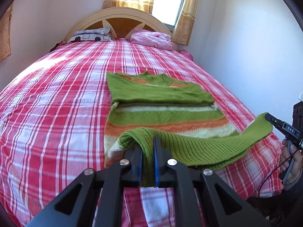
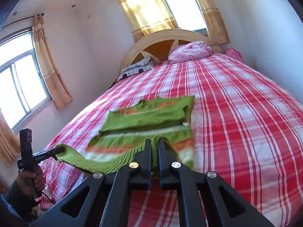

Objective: Fold small clothes
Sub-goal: 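Lift the hem with both tools and fold it toward the collar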

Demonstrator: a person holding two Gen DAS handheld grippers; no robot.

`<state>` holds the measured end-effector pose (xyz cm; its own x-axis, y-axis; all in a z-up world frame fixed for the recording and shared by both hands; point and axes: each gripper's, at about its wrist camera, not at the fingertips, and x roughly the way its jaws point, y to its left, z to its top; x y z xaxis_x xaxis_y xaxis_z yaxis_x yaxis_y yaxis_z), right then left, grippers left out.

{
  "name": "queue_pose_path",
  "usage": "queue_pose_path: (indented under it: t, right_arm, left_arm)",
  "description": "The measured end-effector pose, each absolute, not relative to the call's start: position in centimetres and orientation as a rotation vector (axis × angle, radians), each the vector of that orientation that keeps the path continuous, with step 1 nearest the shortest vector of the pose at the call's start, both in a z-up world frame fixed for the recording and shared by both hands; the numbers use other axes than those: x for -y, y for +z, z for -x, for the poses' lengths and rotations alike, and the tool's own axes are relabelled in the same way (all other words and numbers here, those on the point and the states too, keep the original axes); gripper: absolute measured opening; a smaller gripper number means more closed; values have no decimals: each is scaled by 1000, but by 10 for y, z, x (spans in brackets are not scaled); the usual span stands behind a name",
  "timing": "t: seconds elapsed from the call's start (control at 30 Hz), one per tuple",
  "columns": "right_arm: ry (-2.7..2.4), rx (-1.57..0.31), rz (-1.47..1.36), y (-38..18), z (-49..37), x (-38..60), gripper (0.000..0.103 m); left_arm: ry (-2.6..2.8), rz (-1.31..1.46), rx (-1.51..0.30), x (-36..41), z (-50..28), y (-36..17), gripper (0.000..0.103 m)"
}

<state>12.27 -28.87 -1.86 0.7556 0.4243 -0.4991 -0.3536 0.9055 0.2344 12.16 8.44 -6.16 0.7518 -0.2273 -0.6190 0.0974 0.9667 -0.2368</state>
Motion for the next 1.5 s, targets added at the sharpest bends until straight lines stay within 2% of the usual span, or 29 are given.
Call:
queue_pose_path:
  t: [0.33,0.83,1.2,1.37,1.4,1.47,1.5]
  right_arm:
    - [426,-538,-118,14,-195,271,4]
    - [383,-594,-110,13,-307,251,4]
    - [329,-771,-151,-41,-411,251,4]
    - [278,-843,-154,-71,-457,252,4]
    - [259,-844,-161,-76,-466,254,5]
    - [212,-846,-128,-84,-479,253,13]
    - [178,-841,-101,-86,-484,252,29]
  left_arm:
    - [-136,212,-657,-101,-184,-44,10]
    - [-114,214,-672,-114,-286,-42,10]
    - [-85,192,-783,-120,-367,-84,10]
    - [-52,182,-822,-120,-394,-106,14]
    - [-41,182,-822,-121,-398,-108,17]
    - [-32,194,-808,-124,-403,-108,23]
    - [-13,192,-799,-126,-403,-107,34]
